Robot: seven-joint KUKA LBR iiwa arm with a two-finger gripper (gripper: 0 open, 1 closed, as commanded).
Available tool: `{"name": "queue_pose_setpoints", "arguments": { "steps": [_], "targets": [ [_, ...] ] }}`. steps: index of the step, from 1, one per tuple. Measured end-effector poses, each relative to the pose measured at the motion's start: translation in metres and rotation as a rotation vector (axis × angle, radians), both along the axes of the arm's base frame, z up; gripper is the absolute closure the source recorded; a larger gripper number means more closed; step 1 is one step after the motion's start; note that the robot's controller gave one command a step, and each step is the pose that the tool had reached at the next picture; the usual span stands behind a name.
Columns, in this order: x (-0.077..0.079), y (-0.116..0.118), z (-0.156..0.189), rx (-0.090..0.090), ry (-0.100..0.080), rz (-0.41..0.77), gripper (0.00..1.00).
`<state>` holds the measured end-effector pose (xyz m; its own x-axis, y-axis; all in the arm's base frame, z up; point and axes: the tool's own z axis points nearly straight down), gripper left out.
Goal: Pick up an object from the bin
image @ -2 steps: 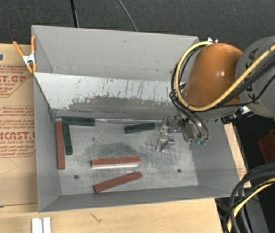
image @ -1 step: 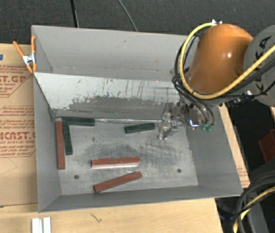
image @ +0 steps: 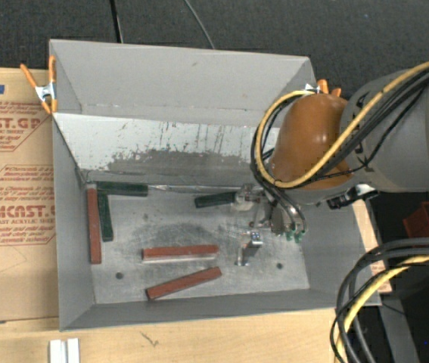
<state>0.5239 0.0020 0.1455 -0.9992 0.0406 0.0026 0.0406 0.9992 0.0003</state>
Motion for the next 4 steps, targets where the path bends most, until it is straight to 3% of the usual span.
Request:
{"name": "queue_pose_setpoints", "arguments": {
  "steps": [1,2,3,4],
  "targets": [
    [0.001,0.000,0.001,0.000,-0.003,0.000,0.00],
    [0.010,0.028,-0.068,0.000,-0.020,0.042,1.00],
    [0.010,0.028,-0.068,-0.001,-0.020,0.041,1.00],
    [0.028,0.010,0.057,0.000,-0.005,0.049,1.00]
  ]
}}
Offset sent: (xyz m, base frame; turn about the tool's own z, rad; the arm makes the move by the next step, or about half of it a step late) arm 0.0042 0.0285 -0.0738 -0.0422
